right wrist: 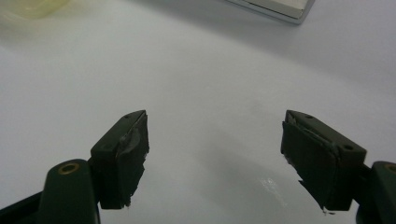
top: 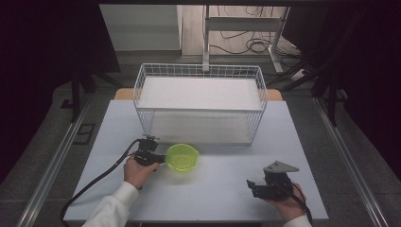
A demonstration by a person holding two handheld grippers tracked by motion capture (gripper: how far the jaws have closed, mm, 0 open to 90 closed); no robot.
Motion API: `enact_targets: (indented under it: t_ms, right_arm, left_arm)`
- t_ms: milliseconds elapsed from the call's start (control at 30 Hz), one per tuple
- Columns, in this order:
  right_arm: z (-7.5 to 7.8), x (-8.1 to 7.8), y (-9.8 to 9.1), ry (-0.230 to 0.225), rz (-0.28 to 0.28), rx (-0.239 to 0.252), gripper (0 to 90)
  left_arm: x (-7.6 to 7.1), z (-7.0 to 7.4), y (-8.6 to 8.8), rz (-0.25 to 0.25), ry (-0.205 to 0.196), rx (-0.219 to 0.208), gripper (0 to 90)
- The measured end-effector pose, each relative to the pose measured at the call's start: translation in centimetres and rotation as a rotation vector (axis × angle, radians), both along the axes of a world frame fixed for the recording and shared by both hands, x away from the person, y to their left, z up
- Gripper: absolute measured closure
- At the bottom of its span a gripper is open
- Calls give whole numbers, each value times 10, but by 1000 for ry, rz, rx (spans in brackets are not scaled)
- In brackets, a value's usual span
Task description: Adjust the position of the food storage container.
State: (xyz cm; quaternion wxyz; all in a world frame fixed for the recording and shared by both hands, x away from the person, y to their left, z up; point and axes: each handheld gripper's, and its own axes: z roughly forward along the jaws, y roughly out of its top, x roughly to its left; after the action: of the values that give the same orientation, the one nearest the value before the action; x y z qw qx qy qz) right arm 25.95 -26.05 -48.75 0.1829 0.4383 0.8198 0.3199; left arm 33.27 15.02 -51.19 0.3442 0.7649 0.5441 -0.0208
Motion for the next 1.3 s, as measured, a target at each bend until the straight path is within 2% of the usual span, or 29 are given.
enact_targets:
  t_ms: [233, 300, 400, 500, 533, 600, 667, 733, 1000, 1133, 1167, 1200, 1233, 1300]
  right_arm:
    - [0, 0, -1, -1, -2, -1, 234]
    - [0, 0, -1, 0, -2, -2, 234]
    - [0, 0, -1, 0, -2, -4, 234]
    - [0, 0, -1, -1, -3, -5, 234]
    - [-1, 0, -1, 0, -3, -5, 234]
    - [-1, 0, -1, 0, -3, -6, 234]
    - [-1, 0, -1, 0, -3, -7, 234]
    - [-1, 1, -1, 2, -3, -11, 234]
    - [-2, 1, -1, 2, -2, -12, 234]
    - [-2, 2, -1, 3, -2, -11, 234]
    - [-1, 1, -1, 1, -6, -8, 234]
    - [-1, 1, -1, 1, -6, -8, 234]
    - [-1, 1, -1, -8, -5, -3, 234]
    - [0, 0, -2, -13, -3, 3, 234]
  left_arm:
    - [-1, -3, -14, -29, 11, -12, 900]
    - [-2, -5, -19, -19, 15, -23, 900]
    - [-3, -6, -22, -41, 19, -11, 900]
    - [-4, -6, -25, -51, 22, -29, 900]
    - [-5, -6, -24, -63, 24, -21, 900]
    - [-6, -7, -27, -41, 19, -42, 900]
    - [-6, -7, -26, -50, 21, -34, 900]
    - [-7, -7, -28, -42, 24, -56, 900]
    - [-9, -8, -30, -62, 33, -63, 900]
    - [-10, -6, -28, -58, 12, -44, 900]
    - [-10, -2, -22, -45, -17, -26, 900]
    - [-10, -2, -22, -45, -17, -26, 900]
    - [-11, 5, -14, -36, -44, 14, 900]
    - [-14, 14, -6, -34, -69, 7, 900]
